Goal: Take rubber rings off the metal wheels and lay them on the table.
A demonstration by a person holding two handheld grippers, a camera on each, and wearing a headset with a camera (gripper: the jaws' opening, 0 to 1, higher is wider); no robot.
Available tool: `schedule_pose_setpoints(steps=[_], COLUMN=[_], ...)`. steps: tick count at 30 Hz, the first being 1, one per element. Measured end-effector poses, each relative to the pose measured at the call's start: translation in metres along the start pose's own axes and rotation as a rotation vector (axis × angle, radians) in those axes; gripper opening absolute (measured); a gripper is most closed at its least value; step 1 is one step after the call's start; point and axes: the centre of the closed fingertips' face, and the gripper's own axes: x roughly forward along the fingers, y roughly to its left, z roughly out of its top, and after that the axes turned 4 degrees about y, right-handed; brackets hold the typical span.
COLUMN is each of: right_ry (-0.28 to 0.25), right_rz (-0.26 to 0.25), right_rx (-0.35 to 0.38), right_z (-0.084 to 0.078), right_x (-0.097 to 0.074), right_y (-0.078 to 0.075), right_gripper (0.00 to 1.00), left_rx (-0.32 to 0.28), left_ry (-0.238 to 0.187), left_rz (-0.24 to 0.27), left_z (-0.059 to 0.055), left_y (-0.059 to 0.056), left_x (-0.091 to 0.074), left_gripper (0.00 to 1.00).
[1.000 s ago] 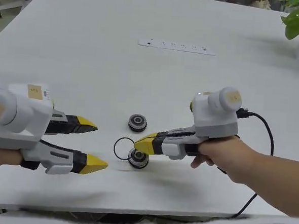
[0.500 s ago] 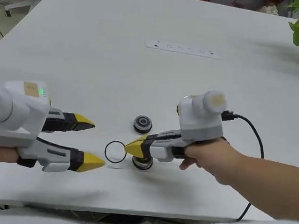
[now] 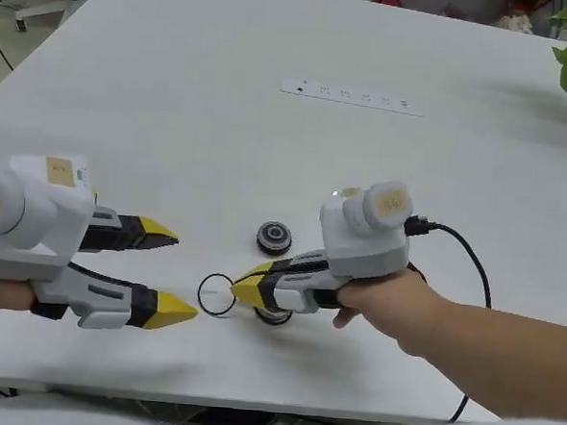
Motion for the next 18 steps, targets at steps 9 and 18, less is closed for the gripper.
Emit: schedule_pose_setpoints(steps=[9,18], right_ry=[-0.019,-0.048], right_rz=[-0.001,-0.009], right_rx=[-0.002,-0.001], right_z=[0.003,0.007], right_x=[-0.003,-0.014], right_y=[-0.001,-0.001], right_gripper=[0.12,0.19], left_rx=[0.001,0.01], left_ry=[0.002,0.004], left_rz=[-0.001,-0.001], left_z=[0.0,0.003], left_y=[-0.001,-0.001], left_x=[0.0,0.002], left_gripper=[0.53,0.54])
